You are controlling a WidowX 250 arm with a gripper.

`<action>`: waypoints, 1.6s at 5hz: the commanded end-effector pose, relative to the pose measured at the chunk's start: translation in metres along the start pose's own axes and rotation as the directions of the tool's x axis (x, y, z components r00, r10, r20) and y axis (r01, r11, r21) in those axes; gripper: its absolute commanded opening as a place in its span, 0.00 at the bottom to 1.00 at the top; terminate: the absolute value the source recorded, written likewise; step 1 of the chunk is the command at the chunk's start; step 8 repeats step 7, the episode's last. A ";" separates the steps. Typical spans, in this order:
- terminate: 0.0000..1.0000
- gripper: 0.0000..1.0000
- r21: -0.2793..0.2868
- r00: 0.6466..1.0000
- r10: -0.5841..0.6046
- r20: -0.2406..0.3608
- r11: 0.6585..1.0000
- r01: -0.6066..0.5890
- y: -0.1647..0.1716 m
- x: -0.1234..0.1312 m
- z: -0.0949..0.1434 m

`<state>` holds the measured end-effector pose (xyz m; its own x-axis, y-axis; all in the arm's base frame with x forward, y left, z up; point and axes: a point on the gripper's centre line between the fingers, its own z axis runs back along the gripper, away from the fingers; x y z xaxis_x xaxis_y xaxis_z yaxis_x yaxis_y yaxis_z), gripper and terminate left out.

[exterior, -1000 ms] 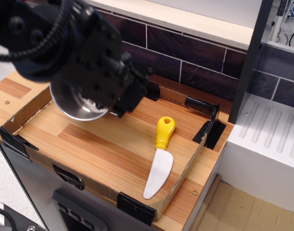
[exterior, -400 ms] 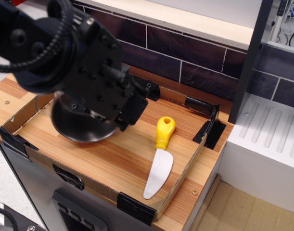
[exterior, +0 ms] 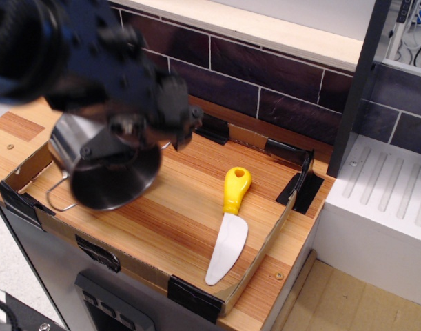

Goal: Topple metal pot

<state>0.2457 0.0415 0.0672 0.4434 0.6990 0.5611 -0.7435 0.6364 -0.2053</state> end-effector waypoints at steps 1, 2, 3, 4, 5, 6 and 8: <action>0.00 1.00 0.146 0.895 0.096 -0.437 0.989 -0.034 -0.012 0.025 0.029; 0.00 1.00 0.161 0.826 0.119 -0.551 0.986 -0.034 -0.018 0.041 0.042; 0.00 1.00 0.142 0.773 0.113 -0.625 0.989 -0.031 -0.021 0.056 0.057; 0.00 1.00 0.111 0.768 0.161 -0.620 0.987 -0.117 -0.022 0.084 0.075; 0.00 1.00 0.079 0.777 0.145 -0.612 0.989 -0.122 -0.022 0.108 0.091; 0.00 1.00 0.079 0.777 0.145 -0.612 0.989 -0.122 -0.022 0.108 0.091; 1.00 1.00 0.079 0.777 0.145 -0.612 0.989 -0.122 -0.022 0.108 0.091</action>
